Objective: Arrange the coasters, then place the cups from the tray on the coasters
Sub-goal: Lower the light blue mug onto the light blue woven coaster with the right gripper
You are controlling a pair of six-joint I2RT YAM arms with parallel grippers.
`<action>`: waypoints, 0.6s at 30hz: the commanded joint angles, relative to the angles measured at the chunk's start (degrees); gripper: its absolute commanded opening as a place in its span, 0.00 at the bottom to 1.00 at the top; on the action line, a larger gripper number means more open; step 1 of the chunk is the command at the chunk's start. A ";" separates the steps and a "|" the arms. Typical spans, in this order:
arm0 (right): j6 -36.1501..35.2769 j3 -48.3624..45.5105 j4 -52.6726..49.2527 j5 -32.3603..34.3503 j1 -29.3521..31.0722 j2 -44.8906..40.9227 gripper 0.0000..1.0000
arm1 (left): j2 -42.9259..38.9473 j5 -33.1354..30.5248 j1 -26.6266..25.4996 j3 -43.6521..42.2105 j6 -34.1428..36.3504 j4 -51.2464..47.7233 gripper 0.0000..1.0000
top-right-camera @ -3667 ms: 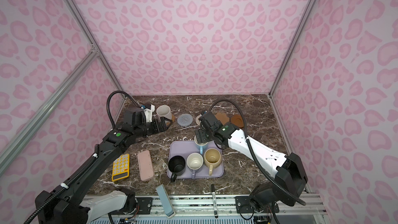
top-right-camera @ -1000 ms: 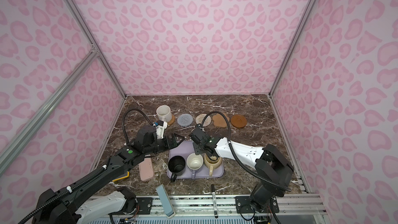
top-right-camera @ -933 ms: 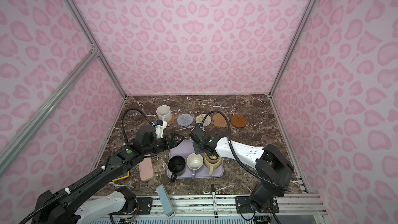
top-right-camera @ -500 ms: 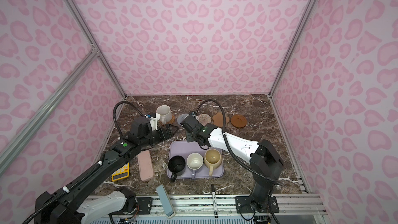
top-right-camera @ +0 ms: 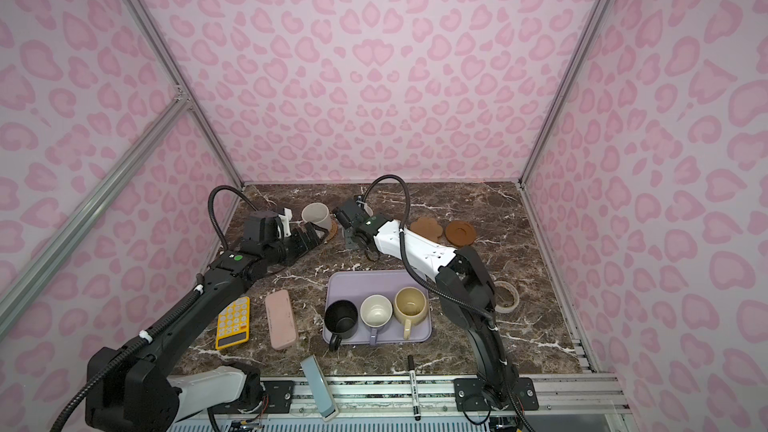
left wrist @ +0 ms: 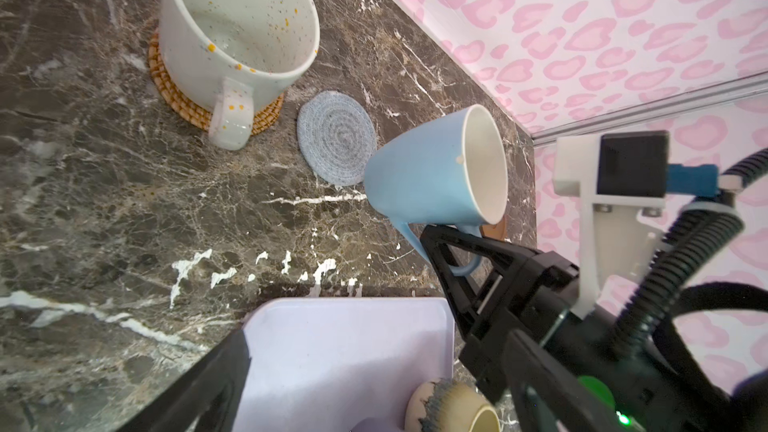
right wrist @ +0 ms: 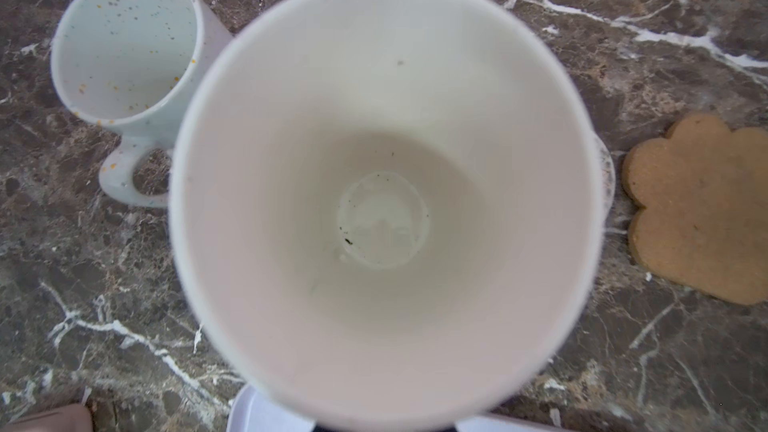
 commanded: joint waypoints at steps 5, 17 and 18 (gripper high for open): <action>2.22 11.87 -4.55 0.37 -1.40 9.17 0.00 | 3.73 -1.84 0.32 1.87 -0.05 0.06 0.97; 0.84 26.14 -10.20 0.13 -2.85 19.48 0.00 | 5.04 -2.01 0.30 2.14 -0.27 -0.11 0.97; 0.84 26.41 -10.34 0.11 -2.95 19.72 0.00 | 5.11 -2.08 0.35 2.03 -0.26 -0.06 0.97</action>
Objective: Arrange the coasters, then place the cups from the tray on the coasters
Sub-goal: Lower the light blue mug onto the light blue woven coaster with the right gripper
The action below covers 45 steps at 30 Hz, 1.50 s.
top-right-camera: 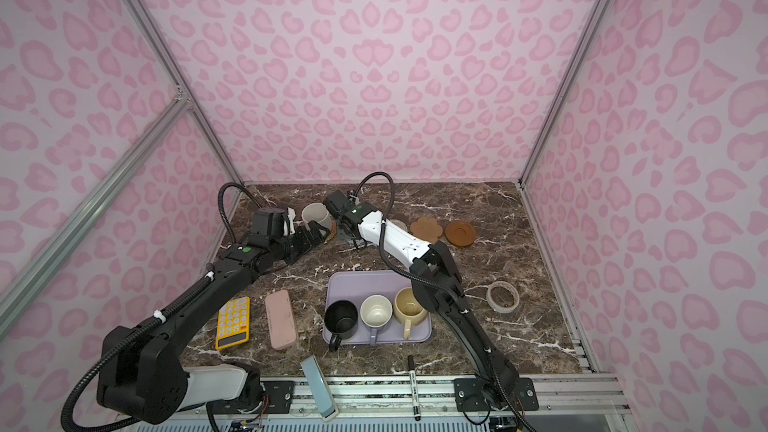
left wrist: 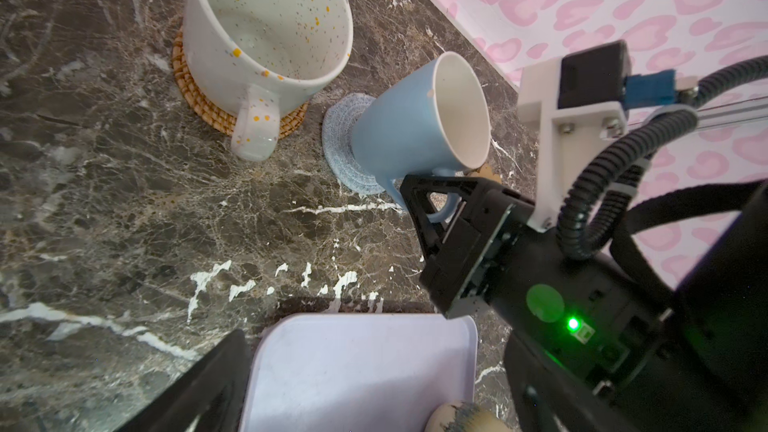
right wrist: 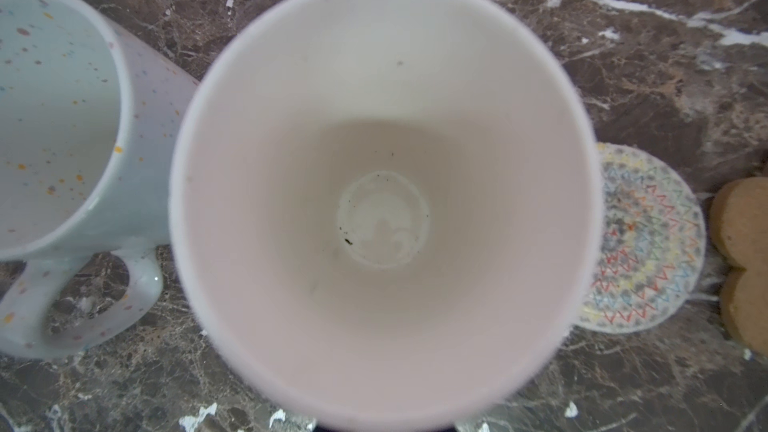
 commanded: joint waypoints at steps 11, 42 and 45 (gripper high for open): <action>-1.28 1.39 0.32 1.53 -0.34 2.28 0.00 | -0.38 1.18 0.12 -1.38 -0.47 0.91 0.98; -3.75 0.23 0.17 5.45 0.93 3.44 0.00 | -2.09 0.51 0.05 -3.70 -0.16 0.89 0.98; -3.87 0.01 -0.03 5.17 0.99 3.44 0.00 | -2.18 0.33 0.08 -3.83 -0.37 0.91 0.98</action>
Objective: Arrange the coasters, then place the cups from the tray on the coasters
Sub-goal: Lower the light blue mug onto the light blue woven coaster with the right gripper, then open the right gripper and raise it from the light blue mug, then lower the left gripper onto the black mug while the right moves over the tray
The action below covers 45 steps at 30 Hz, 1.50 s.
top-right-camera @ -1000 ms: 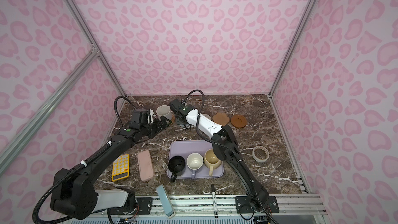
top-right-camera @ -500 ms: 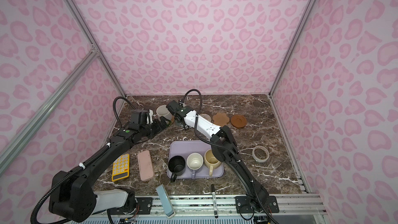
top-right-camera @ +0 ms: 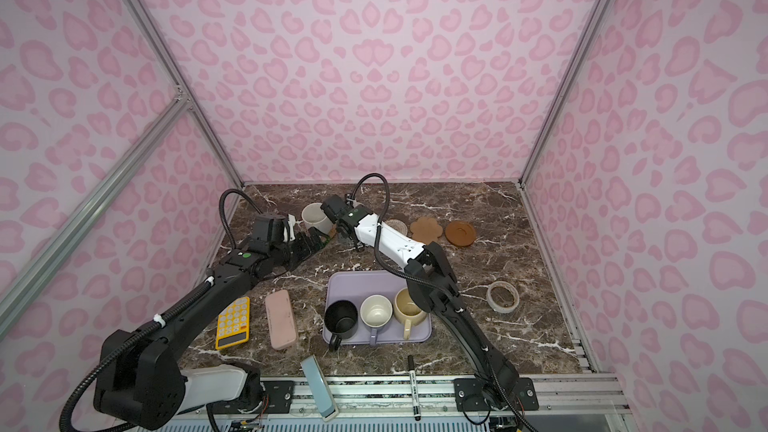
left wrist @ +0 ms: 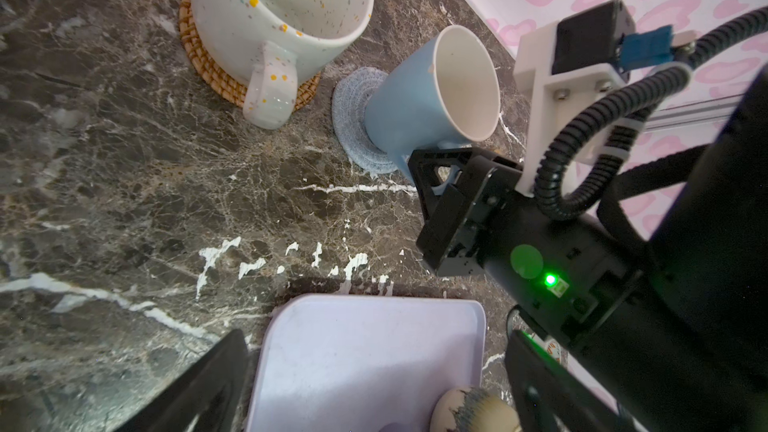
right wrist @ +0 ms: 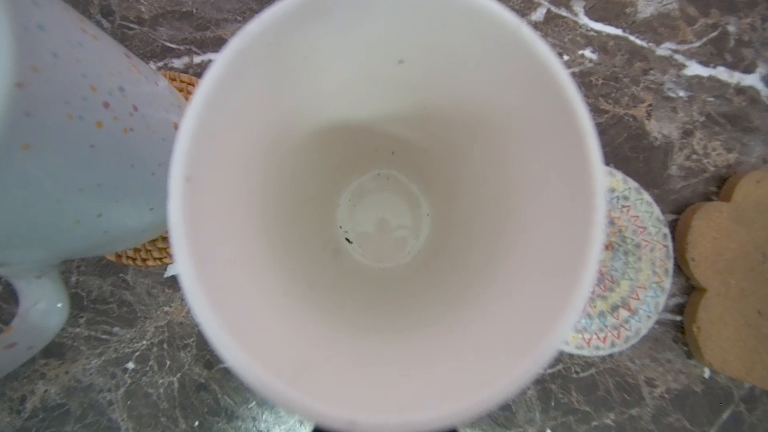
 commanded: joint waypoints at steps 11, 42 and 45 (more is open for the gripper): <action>-0.65 0.16 -0.62 -3.99 -0.69 0.35 0.25 | -1.63 -1.07 0.09 0.00 0.39 -0.87 0.97; -5.91 -54.45 20.55 -18.10 -1.55 -49.55 0.98 | -16.84 -14.62 -23.59 0.48 6.01 -30.79 0.97; -6.15 -60.41 21.50 -20.95 -2.43 -55.90 0.98 | -16.34 -16.94 -28.68 -0.08 4.34 -33.22 1.00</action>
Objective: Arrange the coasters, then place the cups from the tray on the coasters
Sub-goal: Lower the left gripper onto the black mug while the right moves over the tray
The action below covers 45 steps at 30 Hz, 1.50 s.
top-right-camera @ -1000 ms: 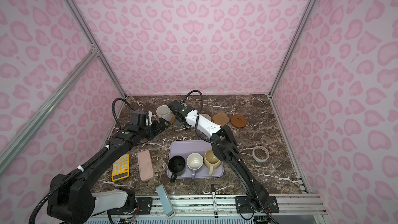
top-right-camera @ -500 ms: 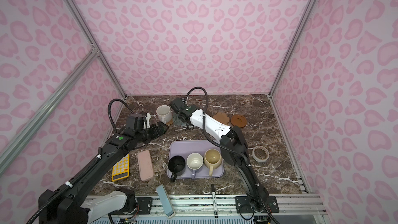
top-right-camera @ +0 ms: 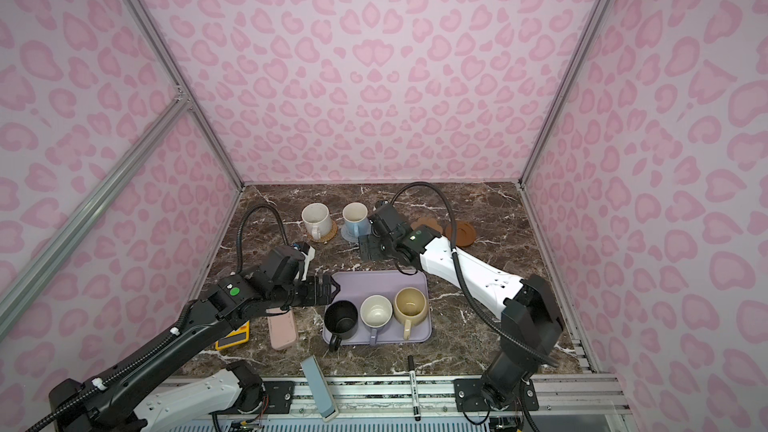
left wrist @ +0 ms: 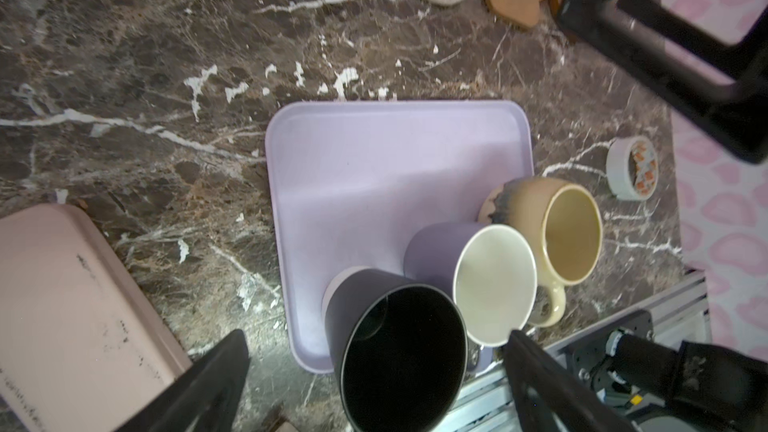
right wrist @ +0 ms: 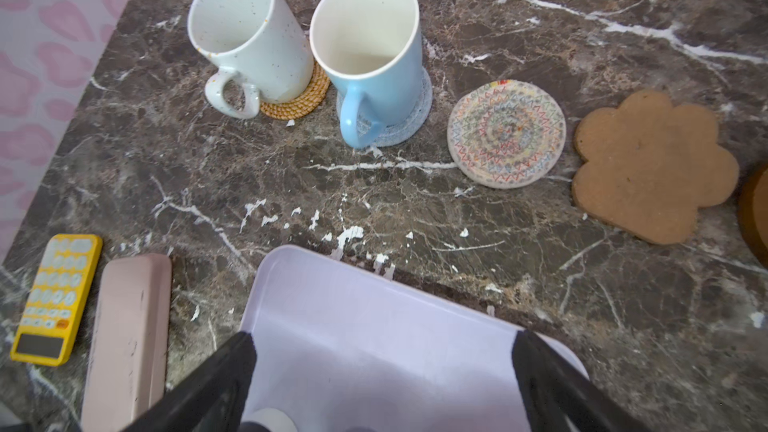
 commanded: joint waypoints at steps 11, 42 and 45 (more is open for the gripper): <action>-4.54 -14.69 2.46 -15.56 -1.16 -15.46 0.98 | 3.47 -7.14 -16.72 -3.01 -8.04 -6.22 0.94; -4.79 -27.00 8.77 -27.40 -2.08 -25.23 0.98 | 17.15 -16.10 -26.97 -5.37 -16.81 -0.75 0.28; -4.61 -27.13 8.94 -27.85 -2.12 -24.74 0.98 | 17.86 -16.45 -26.97 -5.40 -17.01 -0.77 0.20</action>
